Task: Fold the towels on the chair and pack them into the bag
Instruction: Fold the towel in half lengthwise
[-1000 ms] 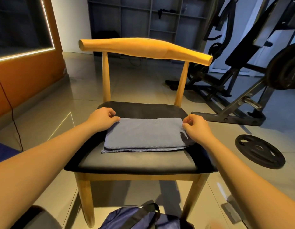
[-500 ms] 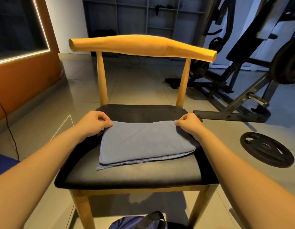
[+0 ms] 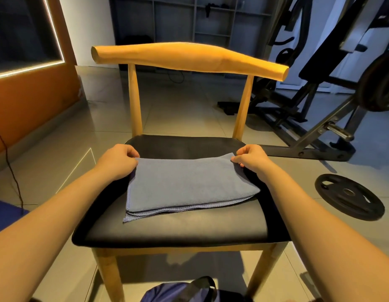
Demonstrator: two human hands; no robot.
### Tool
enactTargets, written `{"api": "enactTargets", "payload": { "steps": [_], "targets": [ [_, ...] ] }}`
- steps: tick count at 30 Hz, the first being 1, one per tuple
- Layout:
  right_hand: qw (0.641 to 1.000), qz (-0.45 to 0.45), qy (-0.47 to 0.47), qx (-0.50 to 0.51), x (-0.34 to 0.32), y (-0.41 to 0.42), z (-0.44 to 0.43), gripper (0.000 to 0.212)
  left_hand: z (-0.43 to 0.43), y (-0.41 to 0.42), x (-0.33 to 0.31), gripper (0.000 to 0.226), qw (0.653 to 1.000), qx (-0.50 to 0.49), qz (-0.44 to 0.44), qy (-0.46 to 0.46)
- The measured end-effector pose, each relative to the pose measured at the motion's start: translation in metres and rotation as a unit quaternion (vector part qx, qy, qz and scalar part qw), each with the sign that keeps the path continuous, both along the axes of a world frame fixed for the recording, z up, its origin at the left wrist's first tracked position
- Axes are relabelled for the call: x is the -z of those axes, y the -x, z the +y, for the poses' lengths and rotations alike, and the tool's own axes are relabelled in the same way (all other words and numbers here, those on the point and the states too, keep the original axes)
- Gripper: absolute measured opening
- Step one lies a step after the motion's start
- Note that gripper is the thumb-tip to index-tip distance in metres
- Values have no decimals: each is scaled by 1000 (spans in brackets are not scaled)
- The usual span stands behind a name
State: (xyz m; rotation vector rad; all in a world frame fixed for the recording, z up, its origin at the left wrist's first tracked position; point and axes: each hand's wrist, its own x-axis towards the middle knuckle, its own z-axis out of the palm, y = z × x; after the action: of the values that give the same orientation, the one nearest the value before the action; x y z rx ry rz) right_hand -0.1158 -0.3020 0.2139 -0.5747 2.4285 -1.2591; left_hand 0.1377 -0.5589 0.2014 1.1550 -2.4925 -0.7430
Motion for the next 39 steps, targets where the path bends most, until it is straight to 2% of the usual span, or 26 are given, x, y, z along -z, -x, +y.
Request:
{"api": "enactTargets", "payload": {
  "steps": [1, 2, 4, 5, 8, 10, 11, 13, 15, 17, 19, 22, 24, 27, 31, 32, 35, 37, 39],
  "targets": [
    [1000, 2, -13, -4, 0, 0, 0, 20, 4, -1, 0, 8, 998, 9, 0, 54],
    [999, 6, -32, -8, -1, 0, 1, 23, 8, -1, 2, 18, 993, 37, 11, 108],
    [997, 14, -77, -19, -8, -5, 5, 26, 20, -2, 4, 40, 973, 147, 22, 179],
    [995, 14, -98, -26, -11, -7, 7, 27, 27, -1, 5, 51, 960, 203, -3, 190],
    [984, 11, -161, -75, -18, -10, 17, 25, 35, 0, 12, 79, 935, 258, -173, 169],
    [978, -1, -169, -124, -22, -10, 23, 21, 33, -1, 15, 98, 937, 233, -229, 126],
    [976, -9, -166, -141, -23, -10, 27, 20, 32, -2, 16, 100, 938, 223, -239, 115],
    [974, -28, -159, -157, -28, -11, 32, 18, 33, -2, 16, 93, 943, 205, -237, 114],
    [969, -64, -173, -166, -32, -13, 35, 13, 35, -3, 16, 79, 952, 186, -193, 148],
    [954, -116, -205, -183, -35, -16, 38, 24, 34, -5, 14, 66, 957, 162, -126, 204],
    [948, -142, -217, -185, -36, -16, 40, 26, 30, -8, 8, 55, 968, 129, -88, 196],
    [972, -103, -165, -131, -39, -12, 37, 16, 20, -10, -4, 39, 995, 83, -58, 19],
    [988, -59, -113, -84, -40, -10, 32, 8, 17, -12, -12, 36, 994, 52, -22, -97],
    [998, -14, -44, -32, -38, -10, 19, 10, 20, -18, -26, 25, 981, 40, -9, -189],
    [996, 65, 42, 36, -28, 0, 0, 16, 30, -26, -37, 21, 958, 53, -36, -281],
    [993, 106, 26, 44, -23, 2, -1, 18, 35, -28, -36, 20, 956, 55, -55, -283],
    [968, 215, -132, 10, -7, -6, 0, 34, 43, -34, -30, 27, 967, 64, -118, -218],
    [938, 289, -193, -12, -4, -21, 2, 34, 43, -39, -29, 39, 982, 79, -140, -103],
    [918, 351, -180, -39, -9, -45, 1, 20, 43, -44, -30, 40, 986, 124, -107, 41]
  ]
}}
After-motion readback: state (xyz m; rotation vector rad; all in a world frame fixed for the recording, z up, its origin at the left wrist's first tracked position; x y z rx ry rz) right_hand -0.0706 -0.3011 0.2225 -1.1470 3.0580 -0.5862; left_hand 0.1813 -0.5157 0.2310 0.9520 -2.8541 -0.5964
